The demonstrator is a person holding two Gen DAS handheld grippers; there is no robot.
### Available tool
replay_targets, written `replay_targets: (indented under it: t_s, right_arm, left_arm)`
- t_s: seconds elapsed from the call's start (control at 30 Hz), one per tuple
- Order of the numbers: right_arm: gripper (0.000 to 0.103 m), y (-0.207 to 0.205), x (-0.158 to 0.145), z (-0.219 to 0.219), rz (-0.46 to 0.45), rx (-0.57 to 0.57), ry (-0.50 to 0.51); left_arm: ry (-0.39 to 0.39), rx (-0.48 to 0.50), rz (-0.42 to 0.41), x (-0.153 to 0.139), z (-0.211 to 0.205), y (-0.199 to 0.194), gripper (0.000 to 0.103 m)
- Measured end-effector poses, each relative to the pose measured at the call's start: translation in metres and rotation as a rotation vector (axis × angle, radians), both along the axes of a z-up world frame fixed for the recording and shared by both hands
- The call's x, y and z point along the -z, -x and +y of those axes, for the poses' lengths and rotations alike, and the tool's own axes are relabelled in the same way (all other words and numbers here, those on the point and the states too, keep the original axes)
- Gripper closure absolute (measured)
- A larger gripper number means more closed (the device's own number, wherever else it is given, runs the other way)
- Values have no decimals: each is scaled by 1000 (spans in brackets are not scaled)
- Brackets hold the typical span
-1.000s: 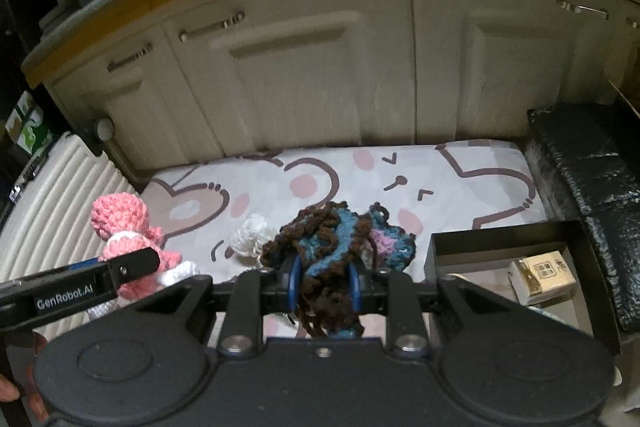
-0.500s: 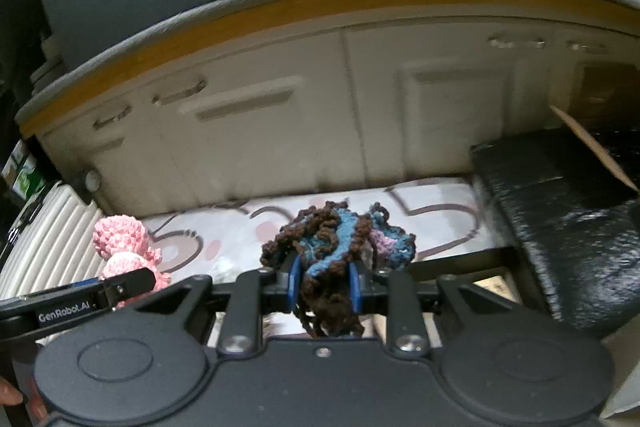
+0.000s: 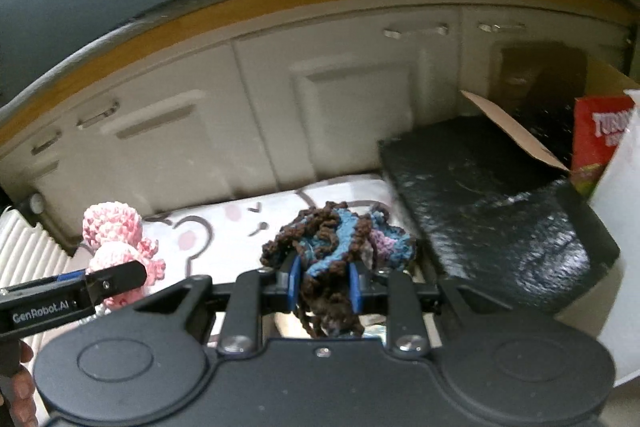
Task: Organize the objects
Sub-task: 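Carry the pink doll in the left tool while the right tool carries the flower to the box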
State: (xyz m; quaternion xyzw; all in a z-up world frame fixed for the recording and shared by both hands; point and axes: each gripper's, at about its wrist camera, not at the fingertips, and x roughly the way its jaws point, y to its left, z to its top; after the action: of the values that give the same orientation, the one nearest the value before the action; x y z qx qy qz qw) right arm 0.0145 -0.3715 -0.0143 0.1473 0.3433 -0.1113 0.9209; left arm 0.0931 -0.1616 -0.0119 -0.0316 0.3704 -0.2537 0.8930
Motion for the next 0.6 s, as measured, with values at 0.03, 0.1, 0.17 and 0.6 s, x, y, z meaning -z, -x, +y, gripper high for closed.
replay_targets:
  t_s: [0.03,0.1,0.17,0.6]
  right_arm:
    - [78,1,2,-4,1,9,-5]
    - [78,1,6,-11,6,26,-12]
    - [78,0,9,-17,7,41,-18]
    - [78,-8,24,-36,37,76,-52]
  left_arm:
    - [-6,16,4,2,-7,0,51]
    - [-21,53,11,7,-19,2,51]
    - [-31,87,21,13,-30,2,51]
    - [-51,248,36,66,-94,-21,51]
